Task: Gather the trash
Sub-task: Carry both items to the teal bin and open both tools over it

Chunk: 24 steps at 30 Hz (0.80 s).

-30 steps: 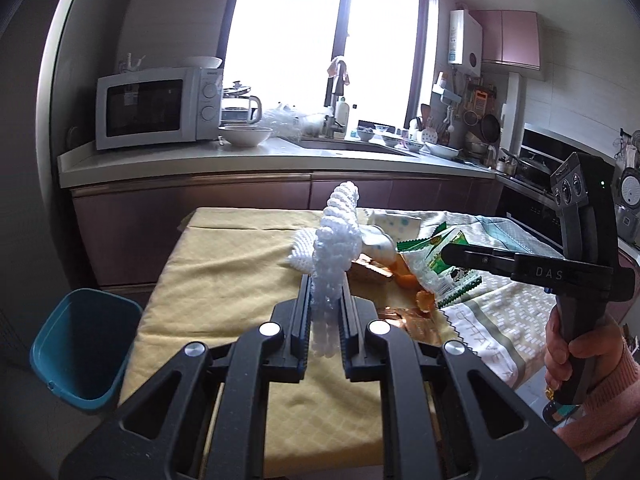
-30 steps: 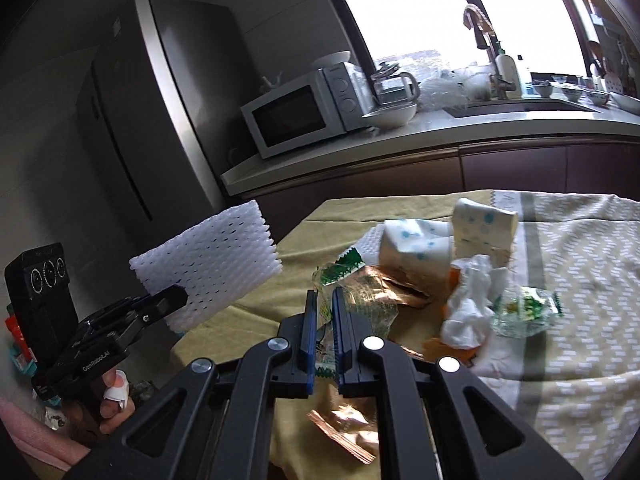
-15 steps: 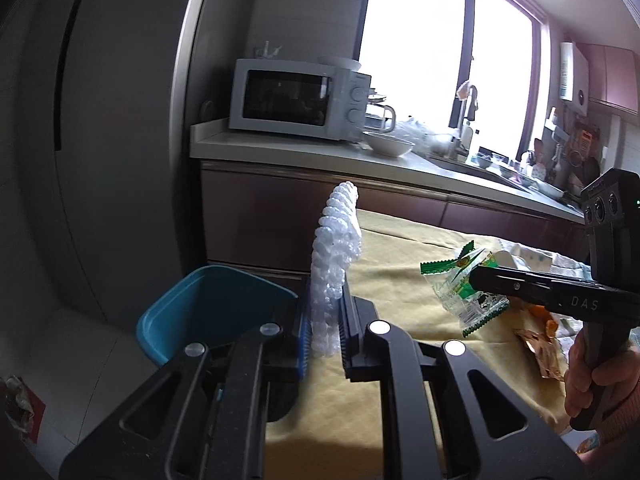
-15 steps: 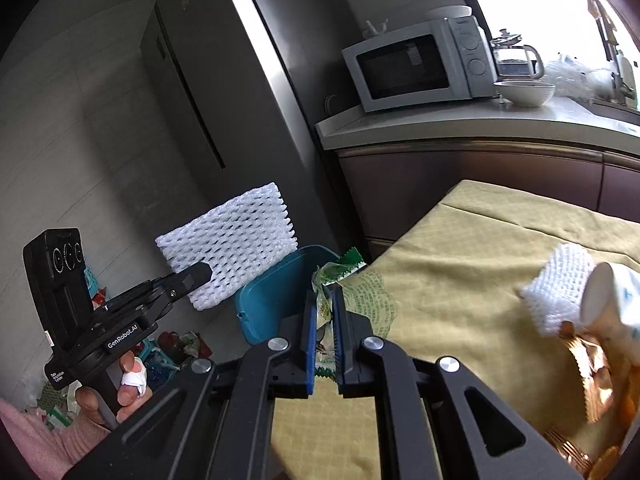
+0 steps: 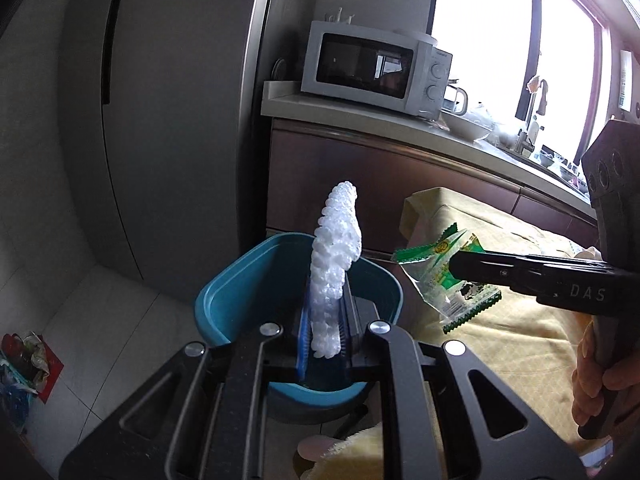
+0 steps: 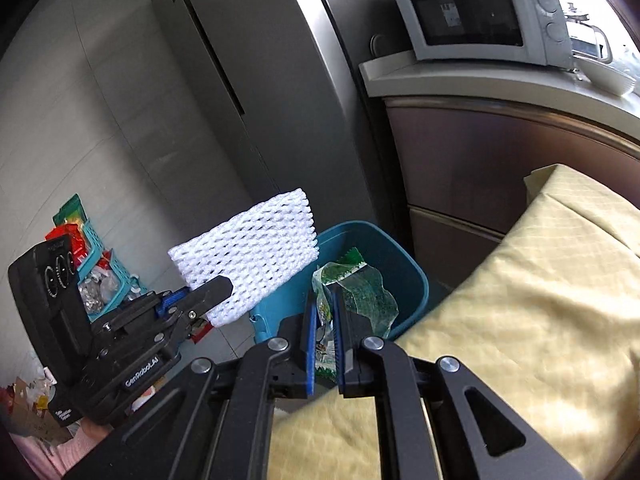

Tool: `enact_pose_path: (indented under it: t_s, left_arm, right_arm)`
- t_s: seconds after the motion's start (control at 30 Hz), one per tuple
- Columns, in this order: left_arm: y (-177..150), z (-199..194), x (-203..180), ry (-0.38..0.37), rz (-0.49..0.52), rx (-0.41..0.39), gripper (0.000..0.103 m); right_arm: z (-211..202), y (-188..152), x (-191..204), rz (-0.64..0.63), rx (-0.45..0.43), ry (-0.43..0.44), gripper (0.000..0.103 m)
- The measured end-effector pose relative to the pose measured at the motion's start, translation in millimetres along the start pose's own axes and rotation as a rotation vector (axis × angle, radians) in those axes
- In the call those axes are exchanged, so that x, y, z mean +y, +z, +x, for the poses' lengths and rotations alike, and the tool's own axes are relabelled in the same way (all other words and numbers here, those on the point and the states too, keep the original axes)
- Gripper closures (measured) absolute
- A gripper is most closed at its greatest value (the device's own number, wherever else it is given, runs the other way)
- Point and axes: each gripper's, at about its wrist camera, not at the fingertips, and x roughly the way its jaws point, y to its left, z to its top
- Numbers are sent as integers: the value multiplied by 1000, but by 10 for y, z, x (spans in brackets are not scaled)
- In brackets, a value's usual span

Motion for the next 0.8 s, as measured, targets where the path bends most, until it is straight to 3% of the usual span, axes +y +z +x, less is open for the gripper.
enact_pose_path:
  t_s: [0.53,0.67,0.8]
  left_arm:
    - [-152,651,191,54,-40,130,88]
    - [-175,756,184,69,-39,142,64]
    - [-198,776,164,81,-31,138,64]
  right_arm:
    - [835,141,35,14,168,-48,93]
    - [842,124,43,21,163,-50,91]
    - [741,116,-2,31,134,-46,85]
